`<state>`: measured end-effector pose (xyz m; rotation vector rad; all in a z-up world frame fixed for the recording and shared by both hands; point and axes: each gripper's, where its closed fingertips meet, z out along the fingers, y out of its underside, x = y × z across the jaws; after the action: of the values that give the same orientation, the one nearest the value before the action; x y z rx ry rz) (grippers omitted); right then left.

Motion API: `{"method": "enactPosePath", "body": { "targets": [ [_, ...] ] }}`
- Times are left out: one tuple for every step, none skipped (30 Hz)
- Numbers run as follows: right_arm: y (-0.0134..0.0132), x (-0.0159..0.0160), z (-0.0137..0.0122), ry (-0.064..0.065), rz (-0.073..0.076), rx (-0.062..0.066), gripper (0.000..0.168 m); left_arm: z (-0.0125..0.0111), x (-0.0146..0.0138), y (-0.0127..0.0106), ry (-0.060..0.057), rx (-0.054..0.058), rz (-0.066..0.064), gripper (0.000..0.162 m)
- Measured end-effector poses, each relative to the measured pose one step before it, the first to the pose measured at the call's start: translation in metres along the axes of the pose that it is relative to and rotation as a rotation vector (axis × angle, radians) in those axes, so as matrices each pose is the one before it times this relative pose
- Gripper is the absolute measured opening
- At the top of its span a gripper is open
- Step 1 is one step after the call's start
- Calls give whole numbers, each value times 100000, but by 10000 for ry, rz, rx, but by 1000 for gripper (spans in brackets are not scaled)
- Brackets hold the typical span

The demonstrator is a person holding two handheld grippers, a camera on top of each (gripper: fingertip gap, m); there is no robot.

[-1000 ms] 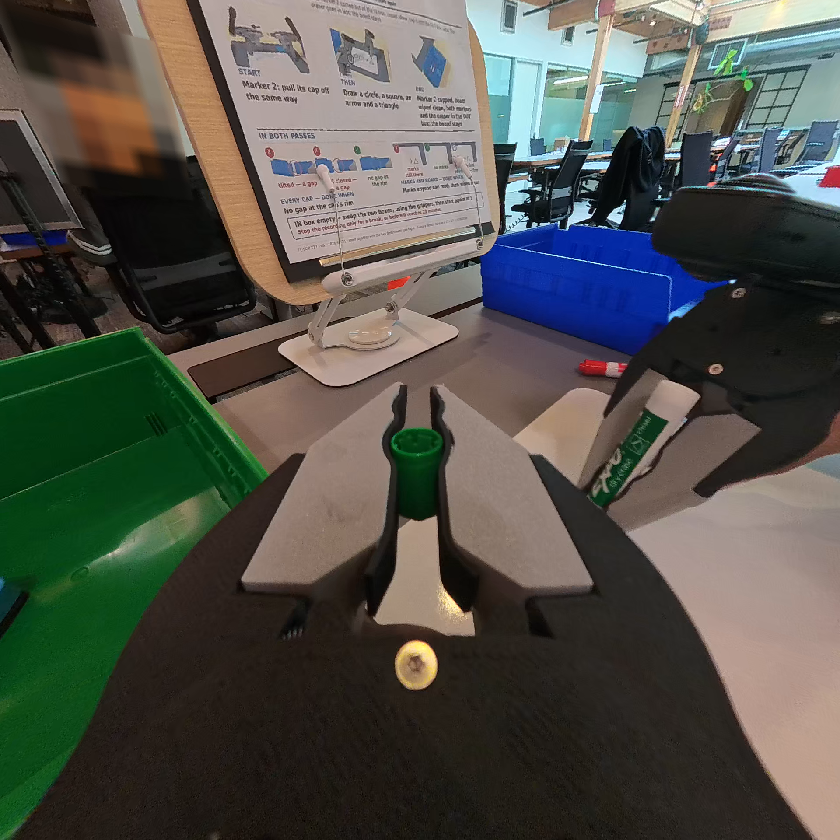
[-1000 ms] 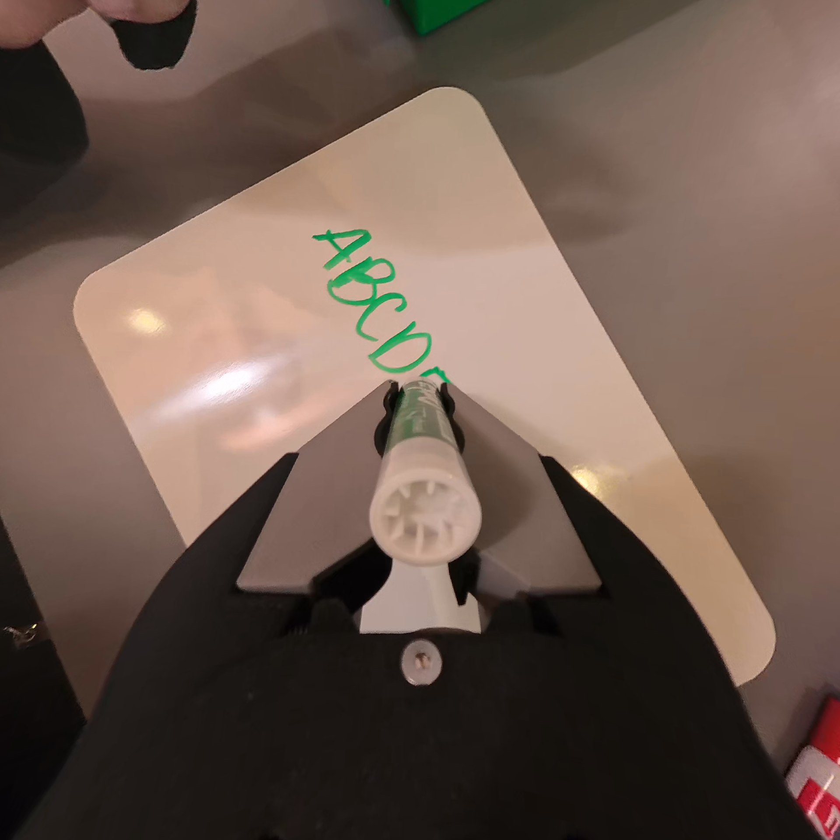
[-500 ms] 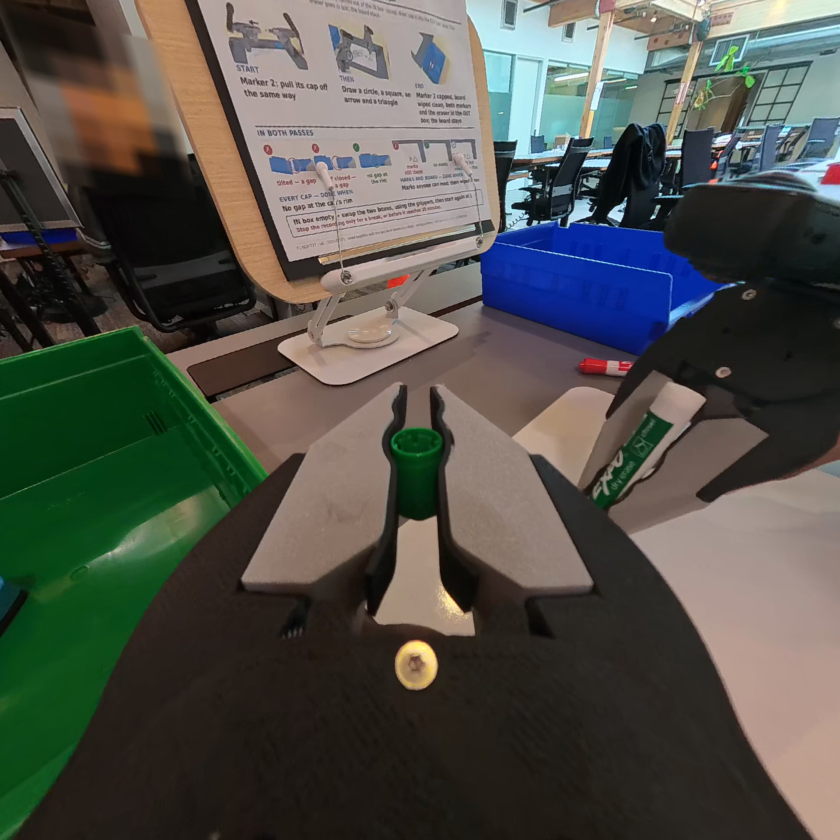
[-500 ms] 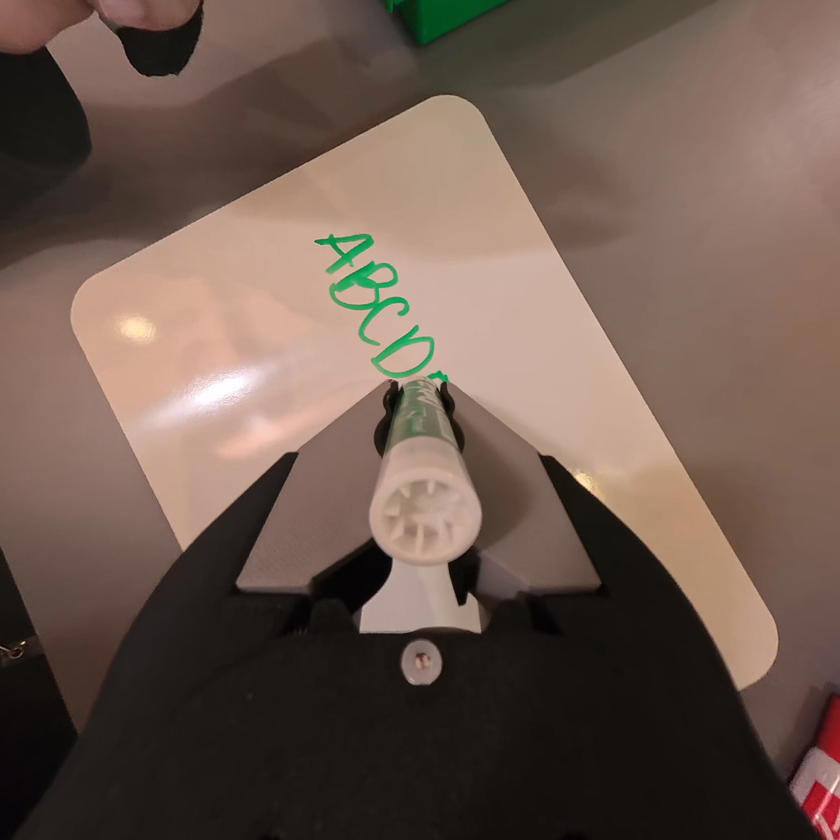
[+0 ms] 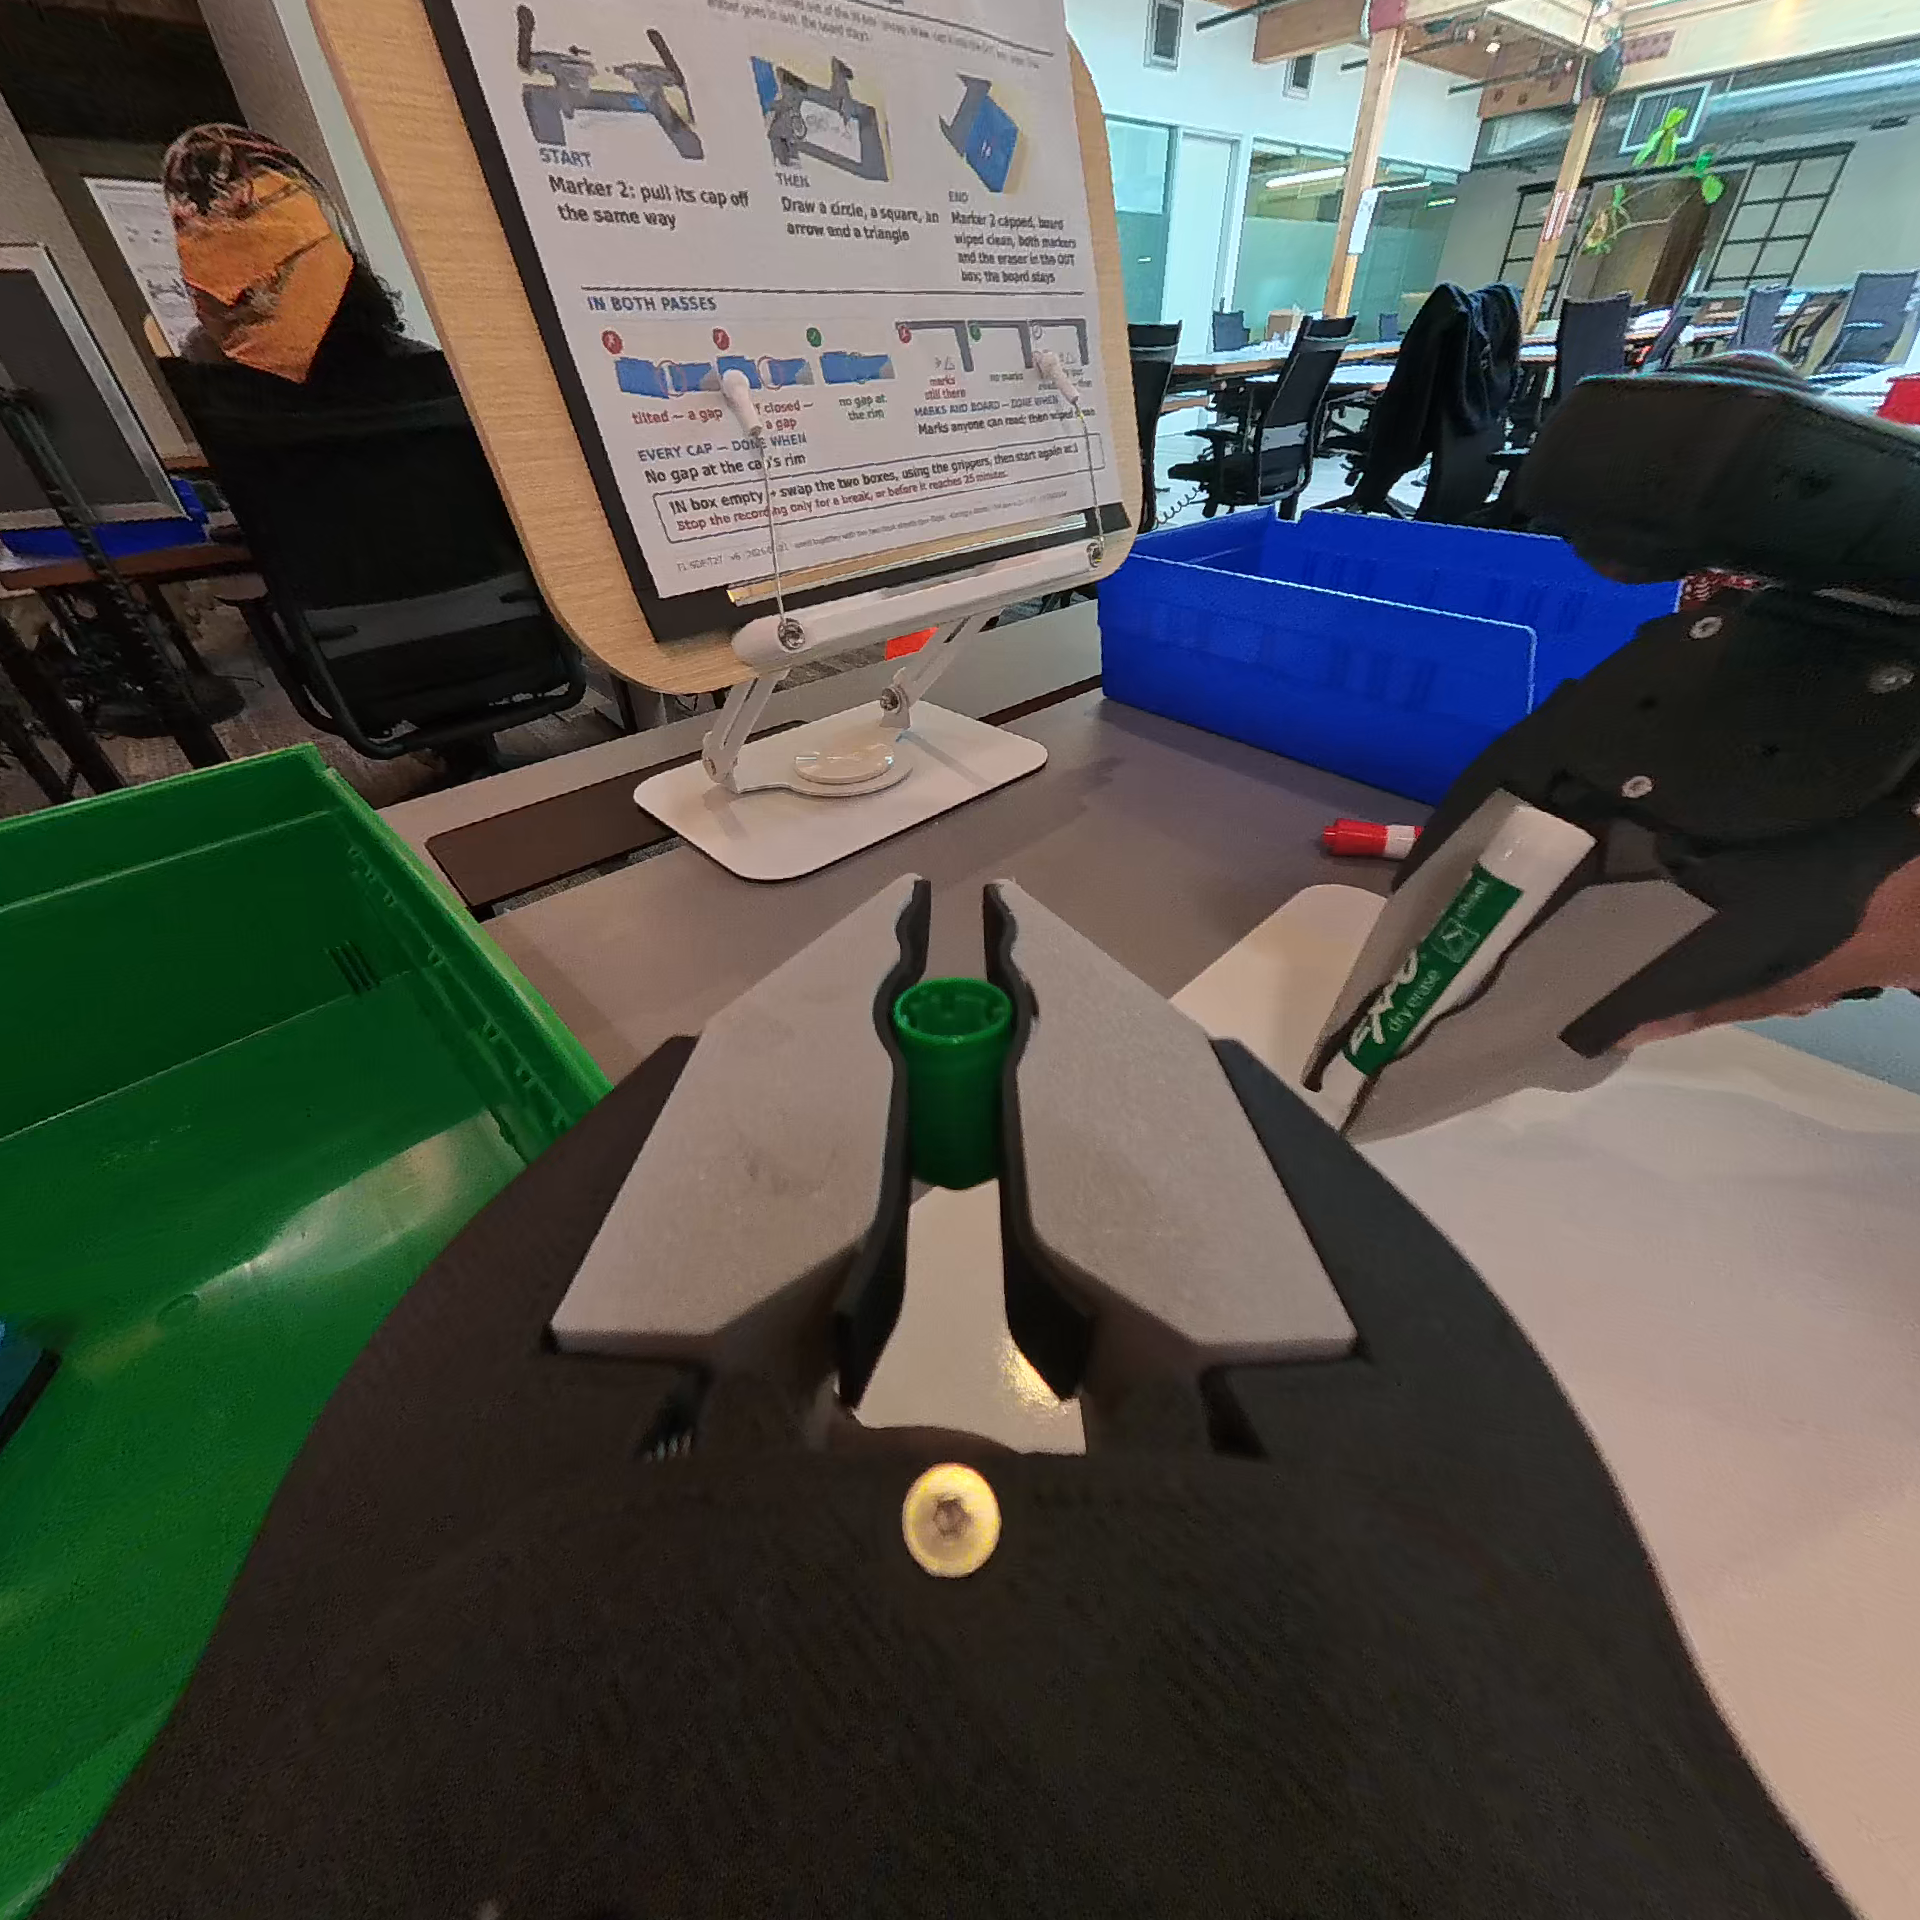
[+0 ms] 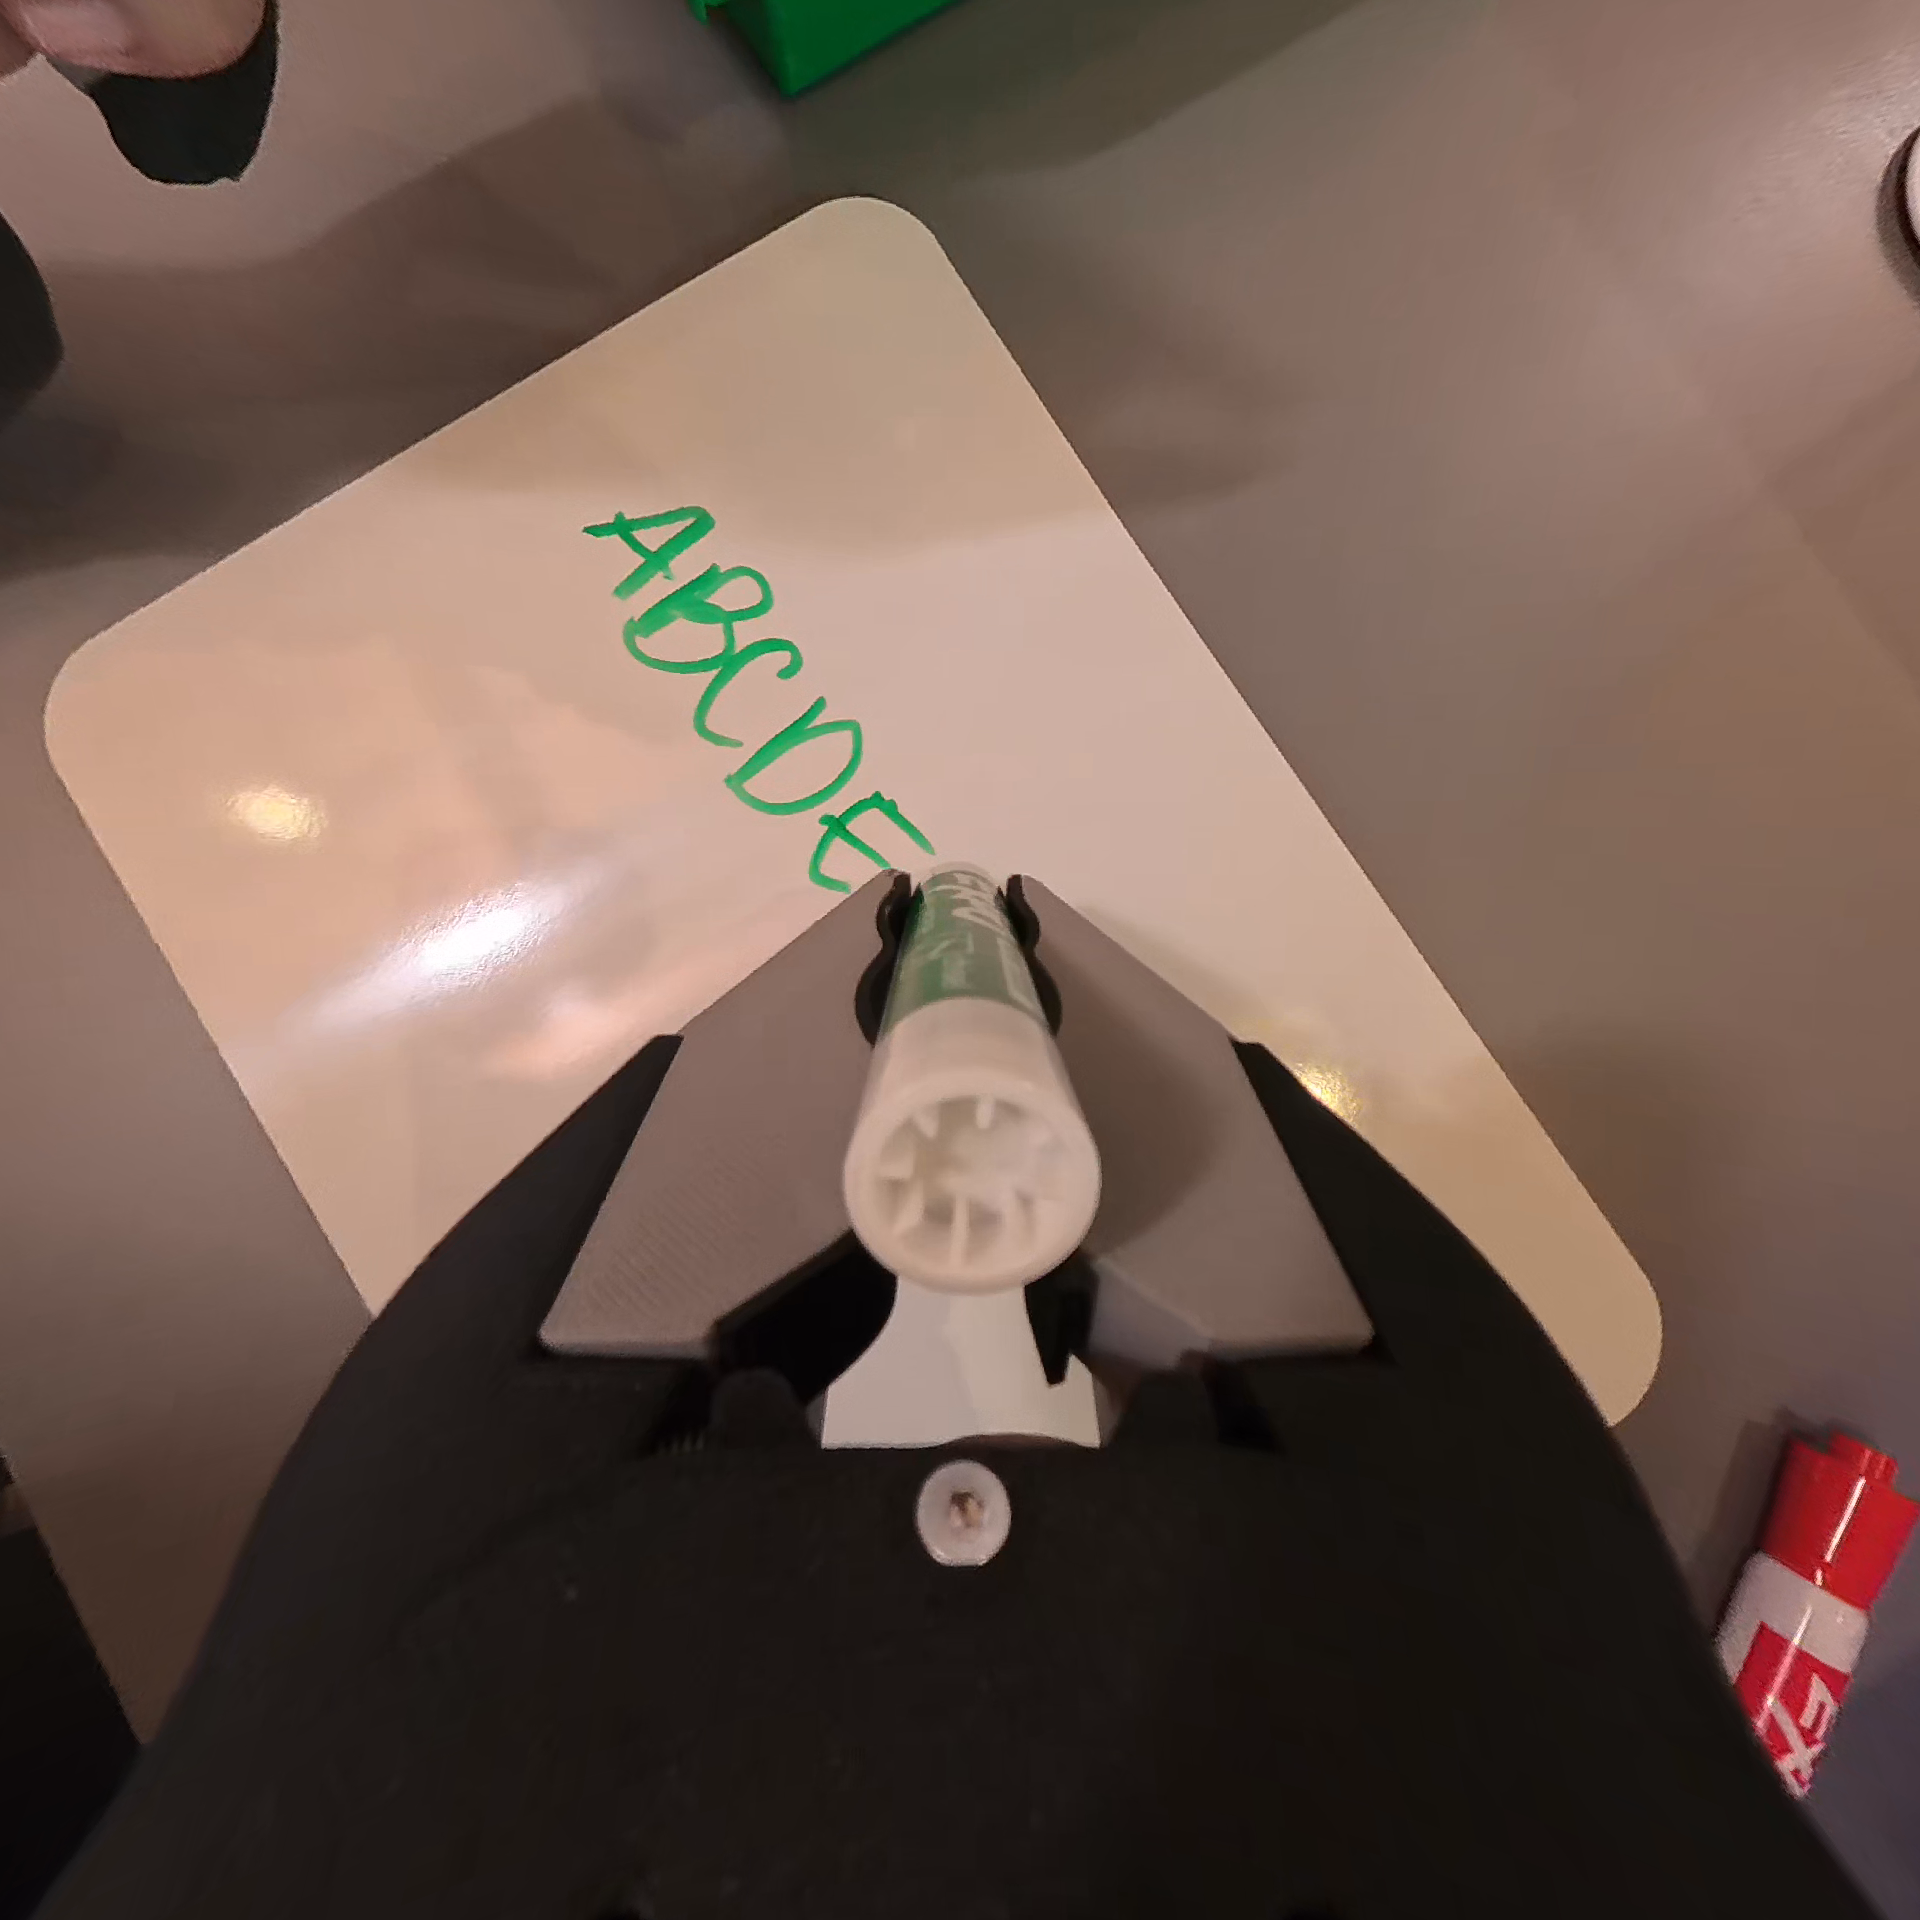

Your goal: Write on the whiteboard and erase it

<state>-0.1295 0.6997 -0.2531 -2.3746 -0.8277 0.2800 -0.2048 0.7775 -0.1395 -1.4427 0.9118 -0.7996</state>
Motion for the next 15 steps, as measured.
{"method": "enactPosePath", "body": {
  "targets": [
    [90,98,104,48,-18,-63,16,-2,-4,3,-3,-2,-1,9],
    [145,128,129,44,-7,-76,16,-2,2,15,3,-3,4,9],
    [72,67,101,1,2,-13,16,8,22,8,6,-7,8,9],
    [59,-39,-17,-71,55,-3,16,12,4,22,1,-10,10,9],
    [89,-126,-71,-92,20,-24,16,12,15,10,6,-8,4,9],
    [122,-228,-89,-117,-5,-41,16,9,19,-1,11,0,1,9],
    [165,-322,-102,-138,-20,-50,16,-8,16,-14,3,3,8,9],
    [199,-383,-132,-133,-21,-58,16,-11,16,-28,-2,6,10,9],
    [224,-366,-141,-96,-32,-64,16,-9,2,-20,-1,8,1,9],
    [215,-321,-131,-47,-53,-60,16,-4,-23,-7,-2,6,-11,9],
    [199,-354,-117,-65,-55,-61,16,-14,-21,-5,-1,6,-16,9],
    [146,-352,-81,-72,-60,-58,15,2,-9,-3,4,3,-12,9],
    [63,-164,-42,29,-71,-40,15,9,2,11,-1,-1,1,9],
    [-3,29,-23,104,-60,-20,15,8,10,9,-1,-8,11,9],
    [-84,245,-24,172,-21,23,16,13,32,19,5,-8,10,9]
  ]
}}
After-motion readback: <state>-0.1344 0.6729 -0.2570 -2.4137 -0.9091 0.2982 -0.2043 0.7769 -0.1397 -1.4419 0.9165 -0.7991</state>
